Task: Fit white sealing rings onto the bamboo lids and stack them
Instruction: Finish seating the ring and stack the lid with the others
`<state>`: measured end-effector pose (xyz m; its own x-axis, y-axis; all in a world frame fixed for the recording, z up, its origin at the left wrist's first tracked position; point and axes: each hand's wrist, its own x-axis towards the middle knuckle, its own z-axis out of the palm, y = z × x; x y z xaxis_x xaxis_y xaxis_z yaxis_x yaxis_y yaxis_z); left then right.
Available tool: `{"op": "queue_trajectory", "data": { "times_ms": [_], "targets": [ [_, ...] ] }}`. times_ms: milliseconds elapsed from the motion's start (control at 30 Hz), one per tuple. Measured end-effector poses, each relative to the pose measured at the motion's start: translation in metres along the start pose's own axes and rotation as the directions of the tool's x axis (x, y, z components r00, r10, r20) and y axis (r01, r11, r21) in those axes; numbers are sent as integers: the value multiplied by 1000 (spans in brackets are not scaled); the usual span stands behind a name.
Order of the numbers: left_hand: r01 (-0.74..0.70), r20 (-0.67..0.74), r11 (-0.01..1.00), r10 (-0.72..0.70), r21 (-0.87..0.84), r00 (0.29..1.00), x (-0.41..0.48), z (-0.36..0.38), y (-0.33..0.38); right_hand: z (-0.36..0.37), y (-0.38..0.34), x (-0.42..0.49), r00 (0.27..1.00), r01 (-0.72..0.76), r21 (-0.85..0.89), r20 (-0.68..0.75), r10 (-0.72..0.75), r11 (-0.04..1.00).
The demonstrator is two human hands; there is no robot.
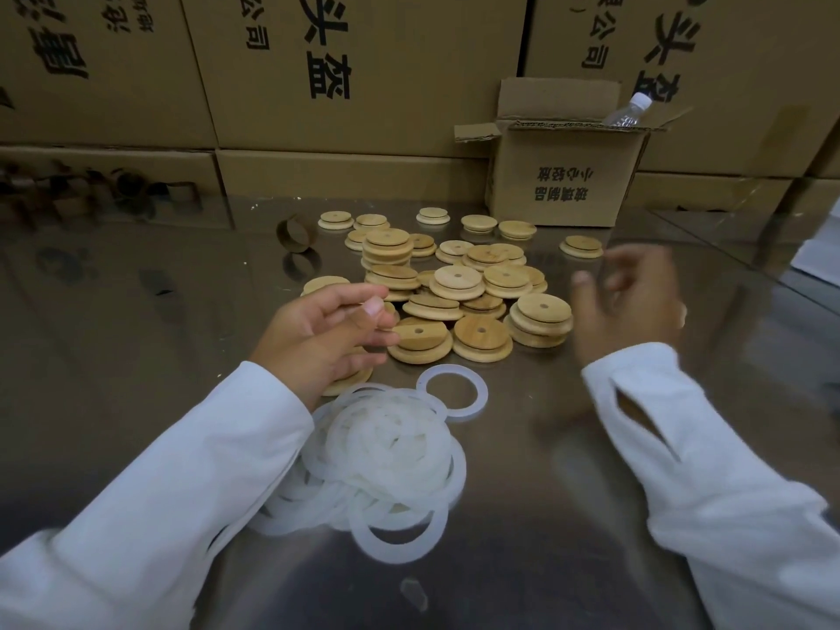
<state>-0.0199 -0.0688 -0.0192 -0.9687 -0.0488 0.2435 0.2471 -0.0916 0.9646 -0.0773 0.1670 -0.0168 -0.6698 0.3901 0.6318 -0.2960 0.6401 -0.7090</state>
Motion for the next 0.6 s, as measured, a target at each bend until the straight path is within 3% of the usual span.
{"op": "queue_trajectory", "data": {
  "times_ms": [33, 100, 133, 200, 367, 467, 600],
  "targets": [
    [0, 1, 1000, 0, 4, 1000, 0, 0, 0, 10, -4, -9, 977, 168, -48, 140, -160, 985],
    [1, 1, 1000, -1, 10, 1000, 0, 0, 0, 28, -11, -24, 855, 402, -147, 413, -314, 904],
    [1, 1, 1000, -1, 10, 1000, 0, -1, 0, 35, -12, -28, 803, 475, -197, 496, -330, 858],
    [-3, 4, 1000, 3, 11, 1000, 0, -1, 0, 42, -9, -29, 765, 500, -283, 587, -264, 819],
    [-10, 2, 1000, 10, 17, 1000, 0, 1, -1, 45, -5, -29, 728, 492, -389, 674, -123, 779],
    [-13, -2, 1000, 13, 23, 1000, 1, 1, -1, 40, -8, -28, 745, 450, -389, 660, -98, 804],
    [-17, -29, 1000, 17, 19, 999, 1, 0, 0, 28, -22, -29, 828, 490, -305, 457, -326, 817]
  ]
}}
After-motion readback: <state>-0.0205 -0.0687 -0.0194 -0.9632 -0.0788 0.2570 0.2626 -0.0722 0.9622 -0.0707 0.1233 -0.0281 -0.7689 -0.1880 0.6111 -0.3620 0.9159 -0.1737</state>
